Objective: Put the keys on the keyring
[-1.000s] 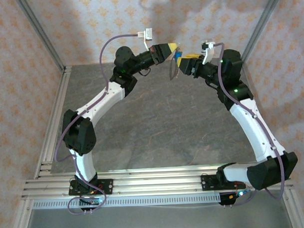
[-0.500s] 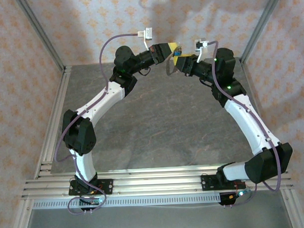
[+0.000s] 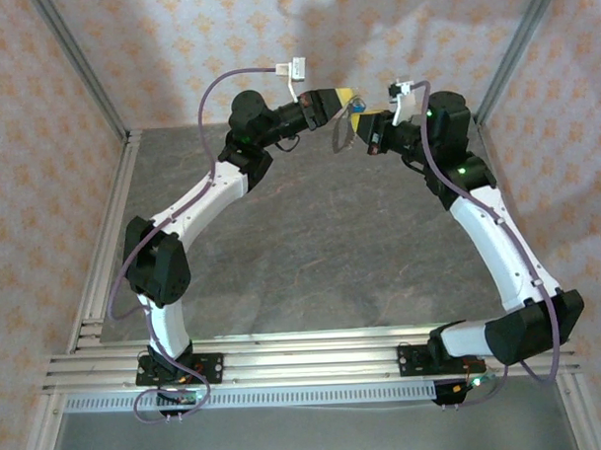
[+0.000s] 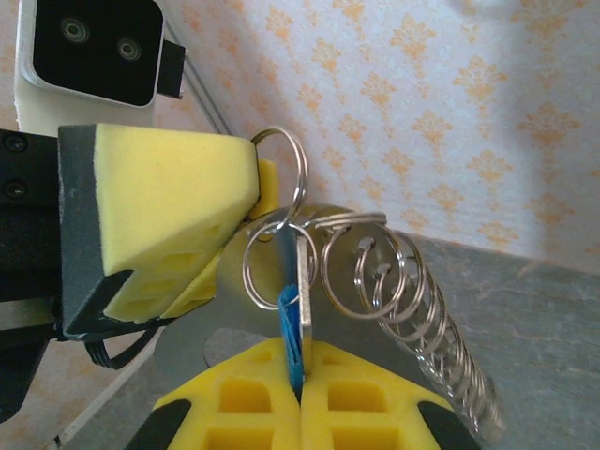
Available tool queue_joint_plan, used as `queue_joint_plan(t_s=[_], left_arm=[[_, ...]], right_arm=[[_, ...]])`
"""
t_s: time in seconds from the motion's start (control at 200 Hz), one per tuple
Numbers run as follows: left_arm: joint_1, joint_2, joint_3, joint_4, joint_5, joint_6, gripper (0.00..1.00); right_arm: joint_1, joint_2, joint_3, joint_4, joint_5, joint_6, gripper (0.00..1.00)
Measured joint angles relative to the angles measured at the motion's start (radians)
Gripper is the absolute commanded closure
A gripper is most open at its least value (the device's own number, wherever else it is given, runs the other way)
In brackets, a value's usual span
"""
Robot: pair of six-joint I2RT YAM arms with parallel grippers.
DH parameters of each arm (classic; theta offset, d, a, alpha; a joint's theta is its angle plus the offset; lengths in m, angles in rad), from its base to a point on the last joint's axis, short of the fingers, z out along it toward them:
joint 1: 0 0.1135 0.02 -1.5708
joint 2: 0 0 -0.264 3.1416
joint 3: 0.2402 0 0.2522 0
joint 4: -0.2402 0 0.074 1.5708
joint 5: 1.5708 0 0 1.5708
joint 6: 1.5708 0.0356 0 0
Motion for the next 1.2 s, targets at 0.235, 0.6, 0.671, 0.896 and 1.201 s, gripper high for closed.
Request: queue_joint_plan(t_s=[0.235, 0.6, 0.671, 0.896, 1.201], left_arm=[[-0.01, -0.001, 0.019, -0.07, 0.012, 0.079, 1.0], [-0.011, -0.019, 0.034, -0.17, 0.019, 0.183, 1.0], [-0.011, -0.019, 0.034, -0.18, 0.023, 0.19, 1.0], [-0.013, -0.019, 0.034, -0.197, 0.026, 0.19, 1.0], [-0.013, -0.019, 0.034, -0.197, 0.026, 0.189, 1.0]], right_arm=[[-0.005, 0.008, 0.113, -0.166, 0.029, -0.075, 1.0], [-0.005, 0.064, 0.248, -0.349, 0.063, -0.183, 1.0], [-0.006, 0.066, 0.257, -0.379, 0.082, -0.205, 1.0], [-0.006, 0.074, 0.269, -0.436, 0.104, -0.248, 1.0], [-0.01, 0.084, 0.268, -0.438, 0.032, -0.241, 1.0]])
